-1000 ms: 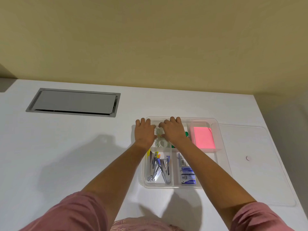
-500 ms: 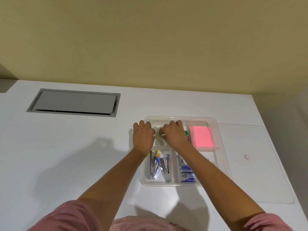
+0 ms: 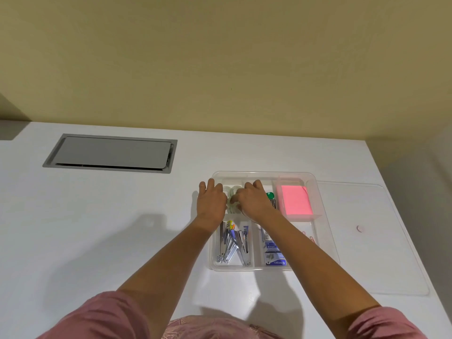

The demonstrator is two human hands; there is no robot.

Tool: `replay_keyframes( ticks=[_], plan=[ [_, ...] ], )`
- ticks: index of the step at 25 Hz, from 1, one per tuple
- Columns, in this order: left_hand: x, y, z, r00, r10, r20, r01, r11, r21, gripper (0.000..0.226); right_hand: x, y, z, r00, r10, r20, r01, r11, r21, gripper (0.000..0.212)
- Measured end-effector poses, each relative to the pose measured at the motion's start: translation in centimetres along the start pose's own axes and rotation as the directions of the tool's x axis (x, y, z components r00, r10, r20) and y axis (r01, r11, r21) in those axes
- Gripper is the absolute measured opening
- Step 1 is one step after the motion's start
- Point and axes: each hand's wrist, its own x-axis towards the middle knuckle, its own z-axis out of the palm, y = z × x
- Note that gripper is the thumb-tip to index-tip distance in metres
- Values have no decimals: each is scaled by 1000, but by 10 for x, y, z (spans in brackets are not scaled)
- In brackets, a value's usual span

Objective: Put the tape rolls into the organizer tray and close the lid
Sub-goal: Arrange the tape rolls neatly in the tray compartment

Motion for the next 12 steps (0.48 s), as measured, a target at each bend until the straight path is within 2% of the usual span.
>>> replay_keyframes(
  ticks=[6, 12],
  plan=[
    [-9, 3, -3, 989, -87, -121, 74, 991, -112, 25, -10, 11, -5, 968, 175, -181, -127, 960, 251, 25],
    [-27, 3, -15, 981, -120, -152, 92, 979, -179, 27, -35, 15, -13, 946, 244, -215, -180, 943, 281, 25]
  ],
)
